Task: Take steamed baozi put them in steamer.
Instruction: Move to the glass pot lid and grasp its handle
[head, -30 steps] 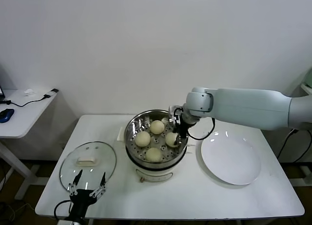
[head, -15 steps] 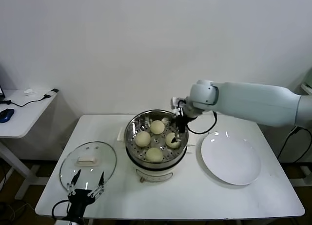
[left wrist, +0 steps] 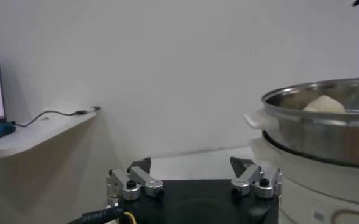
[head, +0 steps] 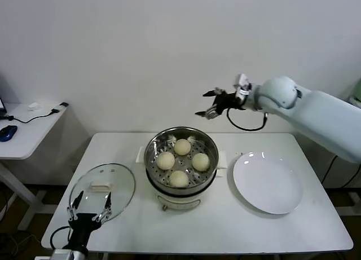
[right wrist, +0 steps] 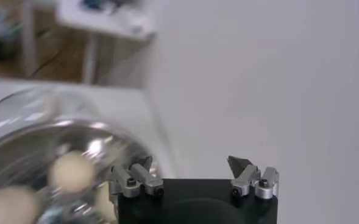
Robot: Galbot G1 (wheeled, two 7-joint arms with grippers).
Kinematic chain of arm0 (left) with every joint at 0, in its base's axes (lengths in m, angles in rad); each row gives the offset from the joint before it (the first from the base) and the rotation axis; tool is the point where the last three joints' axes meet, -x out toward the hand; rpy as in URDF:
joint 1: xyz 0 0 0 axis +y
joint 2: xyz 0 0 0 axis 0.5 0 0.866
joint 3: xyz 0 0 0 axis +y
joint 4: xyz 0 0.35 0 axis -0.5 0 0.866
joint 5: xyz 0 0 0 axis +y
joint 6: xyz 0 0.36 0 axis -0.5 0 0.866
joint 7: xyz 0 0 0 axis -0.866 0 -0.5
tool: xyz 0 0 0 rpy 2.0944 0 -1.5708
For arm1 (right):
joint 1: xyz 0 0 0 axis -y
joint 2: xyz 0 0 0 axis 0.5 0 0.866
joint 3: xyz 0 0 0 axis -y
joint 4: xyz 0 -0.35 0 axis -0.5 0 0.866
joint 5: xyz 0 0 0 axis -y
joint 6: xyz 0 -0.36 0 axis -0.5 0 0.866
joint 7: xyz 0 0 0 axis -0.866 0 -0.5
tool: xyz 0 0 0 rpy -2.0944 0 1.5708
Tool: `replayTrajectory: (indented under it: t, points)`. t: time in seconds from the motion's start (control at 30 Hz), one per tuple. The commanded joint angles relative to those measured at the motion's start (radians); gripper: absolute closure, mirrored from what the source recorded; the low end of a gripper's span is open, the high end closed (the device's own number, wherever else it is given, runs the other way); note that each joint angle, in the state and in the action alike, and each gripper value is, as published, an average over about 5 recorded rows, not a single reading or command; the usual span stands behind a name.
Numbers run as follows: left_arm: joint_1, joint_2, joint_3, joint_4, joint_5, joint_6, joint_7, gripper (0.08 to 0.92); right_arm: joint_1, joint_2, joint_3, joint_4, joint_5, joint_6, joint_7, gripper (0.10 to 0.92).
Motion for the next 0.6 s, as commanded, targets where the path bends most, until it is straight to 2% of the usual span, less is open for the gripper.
replayTrajectory:
  t: [0.03,0.23,0.43,0.6]
  points:
    - [-0.03,0.023,-0.016,-0.005,-0.028,0.006,-0.026,0.177,-1.023,-0.187,1.042,0.105,-0.241,0.27,0.263,0.203]
    - [-0.053,0.027,-0.021,0.023,0.032,-0.023,-0.076,0.177,-1.471,-0.008,1.445,0.138,-0.296,0.37,0.23,0.203]
    - [-0.067,0.044,-0.007,0.072,0.345,-0.073,-0.277,0.177,-1.677,0.24,1.536,0.179,-0.337,0.504,0.242,0.203]
    - [-0.072,0.048,-0.023,0.13,0.473,-0.183,-0.27,0.177,-1.757,0.437,1.506,0.21,-0.384,0.605,0.249,0.203]
